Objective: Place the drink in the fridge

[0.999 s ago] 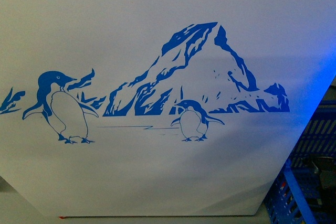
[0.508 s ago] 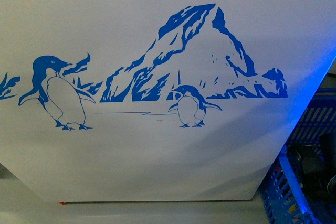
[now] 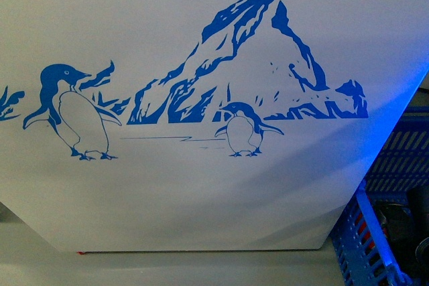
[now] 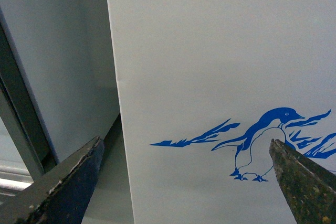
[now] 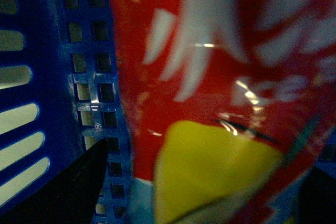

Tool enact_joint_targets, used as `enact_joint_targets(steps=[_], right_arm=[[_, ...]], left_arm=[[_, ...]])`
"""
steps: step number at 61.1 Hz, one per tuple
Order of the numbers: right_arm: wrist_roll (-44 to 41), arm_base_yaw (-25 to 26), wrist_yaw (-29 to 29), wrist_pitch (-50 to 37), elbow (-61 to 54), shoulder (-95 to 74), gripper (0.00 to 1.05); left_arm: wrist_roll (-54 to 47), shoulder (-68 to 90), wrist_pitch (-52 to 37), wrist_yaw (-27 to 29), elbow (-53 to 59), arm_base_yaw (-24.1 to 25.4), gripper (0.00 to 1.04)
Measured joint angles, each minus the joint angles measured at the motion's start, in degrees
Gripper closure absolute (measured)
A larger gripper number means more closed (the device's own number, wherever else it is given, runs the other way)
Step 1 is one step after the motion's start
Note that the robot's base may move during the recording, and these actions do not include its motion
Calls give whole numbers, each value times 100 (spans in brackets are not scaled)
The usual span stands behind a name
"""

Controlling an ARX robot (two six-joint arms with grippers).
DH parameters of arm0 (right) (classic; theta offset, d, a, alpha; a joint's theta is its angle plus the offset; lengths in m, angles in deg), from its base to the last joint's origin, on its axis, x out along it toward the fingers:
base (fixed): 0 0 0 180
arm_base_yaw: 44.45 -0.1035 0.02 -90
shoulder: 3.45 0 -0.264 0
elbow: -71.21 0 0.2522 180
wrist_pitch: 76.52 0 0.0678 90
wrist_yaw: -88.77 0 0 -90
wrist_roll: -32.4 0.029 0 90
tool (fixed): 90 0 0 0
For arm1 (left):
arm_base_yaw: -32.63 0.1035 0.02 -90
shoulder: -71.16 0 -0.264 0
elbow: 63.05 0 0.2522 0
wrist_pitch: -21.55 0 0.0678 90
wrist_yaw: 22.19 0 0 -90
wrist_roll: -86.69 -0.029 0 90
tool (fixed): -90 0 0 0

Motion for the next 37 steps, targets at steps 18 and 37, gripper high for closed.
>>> enact_joint_targets(steps=[18,37], right_arm=[[-136,142,-271,-212,-348,260,61],[-337,557,-323,-468,-1261,1377,64]], left_arm=[[0,0,0,0,0,0,8],[0,0,0,0,0,0,8]])
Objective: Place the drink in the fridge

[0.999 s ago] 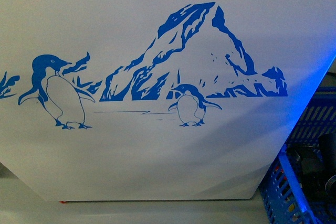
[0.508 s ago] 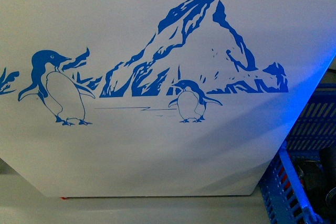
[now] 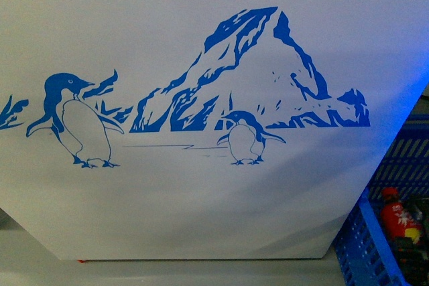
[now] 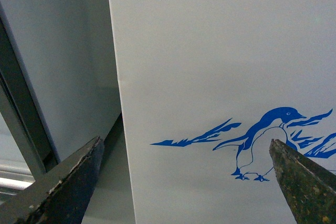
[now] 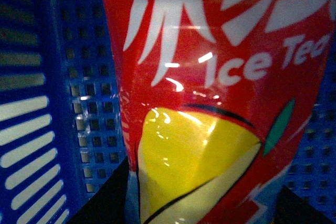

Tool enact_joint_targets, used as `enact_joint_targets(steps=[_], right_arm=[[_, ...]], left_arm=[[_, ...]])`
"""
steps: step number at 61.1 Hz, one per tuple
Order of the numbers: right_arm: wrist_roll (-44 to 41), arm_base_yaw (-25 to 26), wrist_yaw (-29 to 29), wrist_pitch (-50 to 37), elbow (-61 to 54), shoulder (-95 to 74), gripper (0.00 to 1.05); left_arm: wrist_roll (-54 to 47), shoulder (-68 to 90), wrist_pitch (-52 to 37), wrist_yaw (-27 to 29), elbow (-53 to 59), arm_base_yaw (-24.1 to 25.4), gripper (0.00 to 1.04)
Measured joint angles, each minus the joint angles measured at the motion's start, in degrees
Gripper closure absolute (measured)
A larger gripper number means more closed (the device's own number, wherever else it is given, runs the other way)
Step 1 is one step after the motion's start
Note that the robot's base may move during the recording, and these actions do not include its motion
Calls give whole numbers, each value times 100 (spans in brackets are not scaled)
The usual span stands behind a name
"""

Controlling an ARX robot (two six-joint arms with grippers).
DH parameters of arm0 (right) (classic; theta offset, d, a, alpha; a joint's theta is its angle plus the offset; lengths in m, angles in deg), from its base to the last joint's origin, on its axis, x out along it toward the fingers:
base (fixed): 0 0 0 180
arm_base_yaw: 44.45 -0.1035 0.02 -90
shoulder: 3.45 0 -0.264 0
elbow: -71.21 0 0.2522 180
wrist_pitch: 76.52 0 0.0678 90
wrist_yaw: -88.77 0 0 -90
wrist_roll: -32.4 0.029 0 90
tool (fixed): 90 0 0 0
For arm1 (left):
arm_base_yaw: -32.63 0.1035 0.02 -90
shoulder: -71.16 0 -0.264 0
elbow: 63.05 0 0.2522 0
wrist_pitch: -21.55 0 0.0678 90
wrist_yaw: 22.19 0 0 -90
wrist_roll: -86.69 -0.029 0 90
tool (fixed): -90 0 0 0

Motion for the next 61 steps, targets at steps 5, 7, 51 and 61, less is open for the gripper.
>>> enact_joint_targets(steps=[5,7,51,61], right_arm=[[-92,157,15,-109,-304,492,64],[-133,234,35,-164,-463,754,64],[212,1040,975,1110,-2542,8330,64],[778,1025,1180,1941,-2542,9956,64]], left_arm=[[0,0,0,0,0,0,8],[0,0,0,0,0,0,8],[0,0,0,0,0,0,8],[0,0,0,0,0,0,8]])
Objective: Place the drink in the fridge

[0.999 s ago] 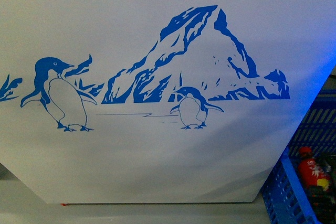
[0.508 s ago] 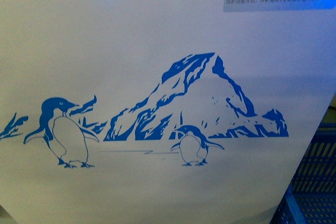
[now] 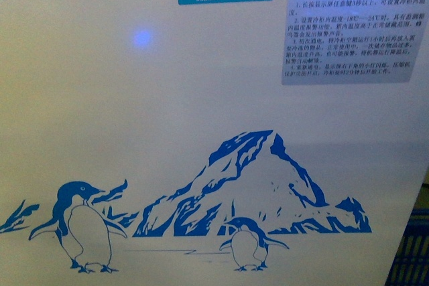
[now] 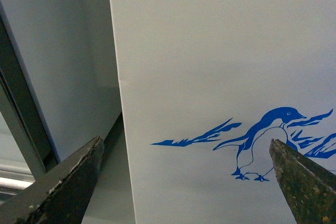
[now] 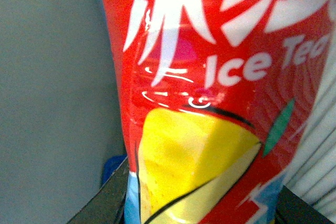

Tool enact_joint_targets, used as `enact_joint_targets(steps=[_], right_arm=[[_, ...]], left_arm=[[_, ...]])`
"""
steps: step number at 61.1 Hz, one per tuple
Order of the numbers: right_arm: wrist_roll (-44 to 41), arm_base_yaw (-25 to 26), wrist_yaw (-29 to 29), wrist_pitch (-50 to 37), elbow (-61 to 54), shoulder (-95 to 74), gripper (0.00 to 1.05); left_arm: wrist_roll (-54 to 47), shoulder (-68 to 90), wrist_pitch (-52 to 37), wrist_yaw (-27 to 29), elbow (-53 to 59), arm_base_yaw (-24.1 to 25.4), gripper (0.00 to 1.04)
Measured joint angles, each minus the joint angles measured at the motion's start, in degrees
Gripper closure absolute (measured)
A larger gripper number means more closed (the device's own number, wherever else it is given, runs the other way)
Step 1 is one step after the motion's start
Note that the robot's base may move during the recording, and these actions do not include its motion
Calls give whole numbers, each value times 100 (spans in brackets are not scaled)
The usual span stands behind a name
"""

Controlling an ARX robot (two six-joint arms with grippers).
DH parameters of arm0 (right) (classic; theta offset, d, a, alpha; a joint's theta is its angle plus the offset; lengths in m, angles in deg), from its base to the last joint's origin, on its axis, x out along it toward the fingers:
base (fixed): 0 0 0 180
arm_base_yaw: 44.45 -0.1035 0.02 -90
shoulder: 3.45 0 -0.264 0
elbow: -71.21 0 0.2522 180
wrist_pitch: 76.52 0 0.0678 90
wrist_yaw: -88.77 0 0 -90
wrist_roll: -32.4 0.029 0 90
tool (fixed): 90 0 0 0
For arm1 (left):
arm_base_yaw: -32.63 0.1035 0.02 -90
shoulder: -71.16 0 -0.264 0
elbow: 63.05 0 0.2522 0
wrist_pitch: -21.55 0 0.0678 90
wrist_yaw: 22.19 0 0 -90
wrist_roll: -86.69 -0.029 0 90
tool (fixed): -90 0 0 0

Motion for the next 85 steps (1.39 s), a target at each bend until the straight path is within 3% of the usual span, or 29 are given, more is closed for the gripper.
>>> enact_joint_targets(steps=[13,23,37,49,57,85], right_arm=[[372,-70,-33,616,-22,1311,64],[514,-385,-398,1062,-155,2262,64],[470,-1954,-2079,1650,-337,3355,64],[203,-3530,-3775,1412,-398,3495,64],[-107,-4297,-4605,1231,-647,3495,64],[-437,-4494,-4894,1102,-721,3495,64]], left_arm=[[0,0,0,0,0,0,8],[0,0,0,0,0,0,8],[0,0,0,0,0,0,8],[0,0,0,2,0,0,8],[0,0,0,0,0,0,8],[0,0,0,0,0,0,8]])
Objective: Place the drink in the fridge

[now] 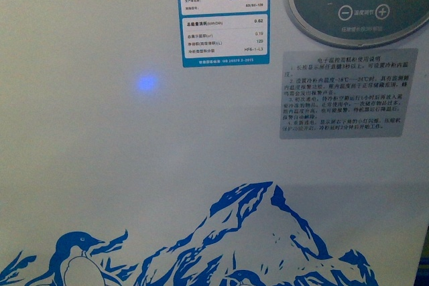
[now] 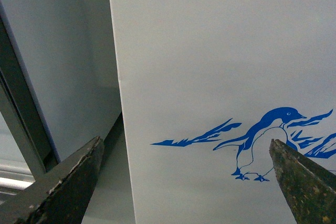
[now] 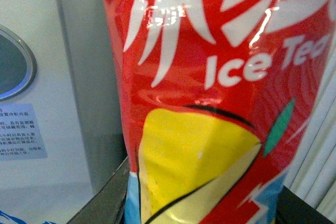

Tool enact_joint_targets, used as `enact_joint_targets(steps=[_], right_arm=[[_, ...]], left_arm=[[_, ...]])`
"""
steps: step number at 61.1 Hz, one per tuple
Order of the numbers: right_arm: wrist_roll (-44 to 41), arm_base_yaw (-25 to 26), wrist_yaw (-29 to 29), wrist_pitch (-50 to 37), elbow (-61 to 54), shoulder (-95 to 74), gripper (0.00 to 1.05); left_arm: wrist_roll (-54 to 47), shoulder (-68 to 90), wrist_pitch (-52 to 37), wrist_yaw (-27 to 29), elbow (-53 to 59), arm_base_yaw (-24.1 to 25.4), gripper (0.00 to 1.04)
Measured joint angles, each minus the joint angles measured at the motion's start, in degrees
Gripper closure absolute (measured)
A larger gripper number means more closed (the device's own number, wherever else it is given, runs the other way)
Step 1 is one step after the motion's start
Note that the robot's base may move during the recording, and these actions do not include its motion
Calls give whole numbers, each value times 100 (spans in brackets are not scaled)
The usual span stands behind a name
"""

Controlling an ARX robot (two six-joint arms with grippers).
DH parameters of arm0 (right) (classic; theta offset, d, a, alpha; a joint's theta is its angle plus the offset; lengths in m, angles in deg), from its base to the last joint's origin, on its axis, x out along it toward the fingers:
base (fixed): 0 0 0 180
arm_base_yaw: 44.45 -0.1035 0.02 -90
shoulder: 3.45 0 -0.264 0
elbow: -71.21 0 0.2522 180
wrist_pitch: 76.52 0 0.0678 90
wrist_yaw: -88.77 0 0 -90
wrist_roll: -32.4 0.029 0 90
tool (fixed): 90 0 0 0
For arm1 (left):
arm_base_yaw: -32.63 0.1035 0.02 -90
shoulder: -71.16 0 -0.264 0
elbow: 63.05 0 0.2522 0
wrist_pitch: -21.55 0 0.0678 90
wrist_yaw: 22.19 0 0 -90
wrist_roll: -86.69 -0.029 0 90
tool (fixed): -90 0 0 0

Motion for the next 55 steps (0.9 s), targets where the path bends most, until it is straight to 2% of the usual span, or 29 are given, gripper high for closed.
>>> enact_joint_targets(steps=[55], right_arm=[[-9,-2,-2,-2,-15,2,65]], left_arm=[[0,0,0,2,0,0,8]])
